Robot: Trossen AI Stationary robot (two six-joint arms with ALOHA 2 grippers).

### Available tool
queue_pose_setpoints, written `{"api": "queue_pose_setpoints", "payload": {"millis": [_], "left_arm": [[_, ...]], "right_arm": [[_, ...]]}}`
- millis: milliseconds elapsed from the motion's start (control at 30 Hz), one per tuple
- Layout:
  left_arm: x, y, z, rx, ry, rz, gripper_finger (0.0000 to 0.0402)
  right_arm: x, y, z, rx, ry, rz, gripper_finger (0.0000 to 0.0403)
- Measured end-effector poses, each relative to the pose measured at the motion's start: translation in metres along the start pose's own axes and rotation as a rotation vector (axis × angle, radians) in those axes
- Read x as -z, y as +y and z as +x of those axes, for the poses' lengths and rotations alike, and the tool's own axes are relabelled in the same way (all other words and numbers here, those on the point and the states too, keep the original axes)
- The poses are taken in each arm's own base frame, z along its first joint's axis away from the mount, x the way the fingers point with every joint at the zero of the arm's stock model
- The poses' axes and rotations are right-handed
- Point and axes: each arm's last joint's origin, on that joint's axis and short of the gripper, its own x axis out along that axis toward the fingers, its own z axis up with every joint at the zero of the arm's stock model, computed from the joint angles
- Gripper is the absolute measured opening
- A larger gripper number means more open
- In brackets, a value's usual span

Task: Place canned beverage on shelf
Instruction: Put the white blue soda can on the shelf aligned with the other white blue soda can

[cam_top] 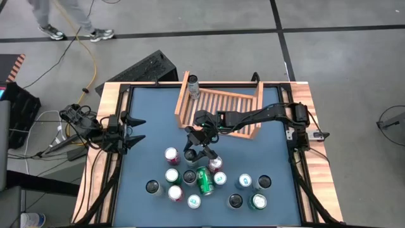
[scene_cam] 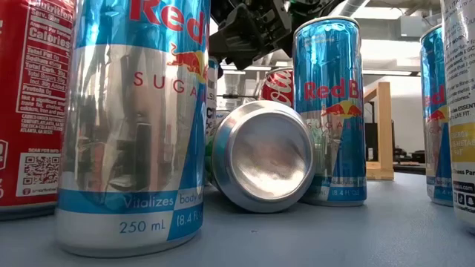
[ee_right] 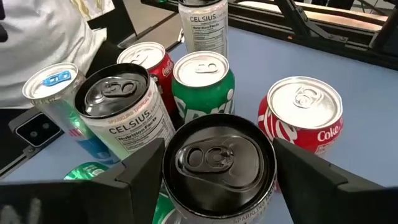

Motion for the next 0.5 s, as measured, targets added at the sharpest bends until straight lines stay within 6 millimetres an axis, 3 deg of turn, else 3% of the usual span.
{"api": "queue_pose_setpoints", "payload": {"millis": [500], "left_arm": [[0.000,0.000,0.000,-0.006,-0.002,-0.001,0.0341]], "right_arm": [[0.014,0.000,0.001,0.008,0.008,0.017,0.0265]]}}
